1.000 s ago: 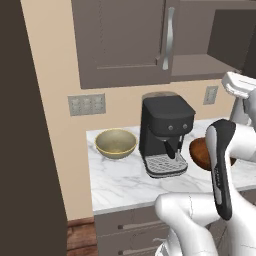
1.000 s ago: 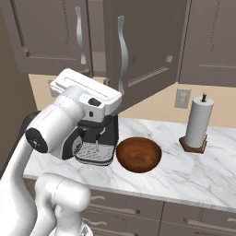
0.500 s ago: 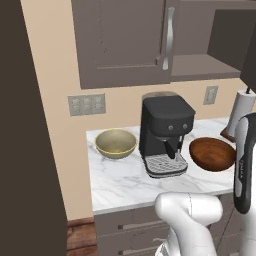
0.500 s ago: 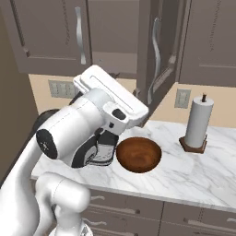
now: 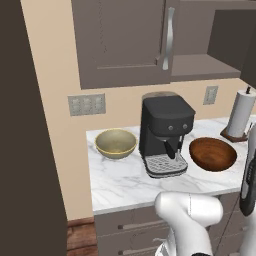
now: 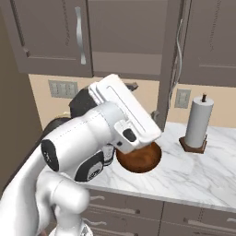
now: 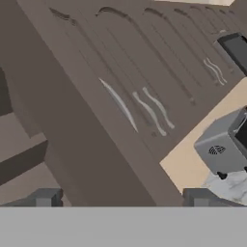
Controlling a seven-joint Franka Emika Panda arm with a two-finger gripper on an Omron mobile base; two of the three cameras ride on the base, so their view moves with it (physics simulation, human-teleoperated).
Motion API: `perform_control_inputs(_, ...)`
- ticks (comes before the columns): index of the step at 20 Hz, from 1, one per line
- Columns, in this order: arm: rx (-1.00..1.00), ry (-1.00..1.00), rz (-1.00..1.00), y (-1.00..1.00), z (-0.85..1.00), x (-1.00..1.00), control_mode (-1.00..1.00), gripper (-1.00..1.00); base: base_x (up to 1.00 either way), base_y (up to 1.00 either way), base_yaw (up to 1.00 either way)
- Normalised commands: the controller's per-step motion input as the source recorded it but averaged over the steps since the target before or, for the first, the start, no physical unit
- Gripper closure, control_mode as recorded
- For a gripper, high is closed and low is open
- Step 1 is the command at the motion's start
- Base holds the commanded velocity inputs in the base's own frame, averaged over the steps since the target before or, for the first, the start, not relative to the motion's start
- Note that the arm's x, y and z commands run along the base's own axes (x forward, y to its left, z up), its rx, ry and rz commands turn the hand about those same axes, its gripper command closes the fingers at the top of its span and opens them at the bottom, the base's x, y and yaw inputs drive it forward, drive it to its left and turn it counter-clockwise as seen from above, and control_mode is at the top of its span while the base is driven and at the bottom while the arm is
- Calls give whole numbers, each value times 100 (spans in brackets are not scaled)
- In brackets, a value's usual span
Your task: Open the cabinet. Pick the bowls from the counter and place them in the cabinet. Then close the cabinet.
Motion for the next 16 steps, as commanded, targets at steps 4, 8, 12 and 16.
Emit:
perform_control_inputs(4, 1, -14, -9, 25, -16, -96, -100, -100, 0, 0, 0)
perform_control_inputs(8, 1, -17, -12, 38, 14, -100, -100, -100, 0, 0, 0)
perform_control_inputs(12, -5, 15, -1, 98, 29, -46, -100, -100, 0, 0, 0)
perform_control_inputs(16, -17, 26, 0, 100, 56, -8, -100, -100, 0, 0, 0)
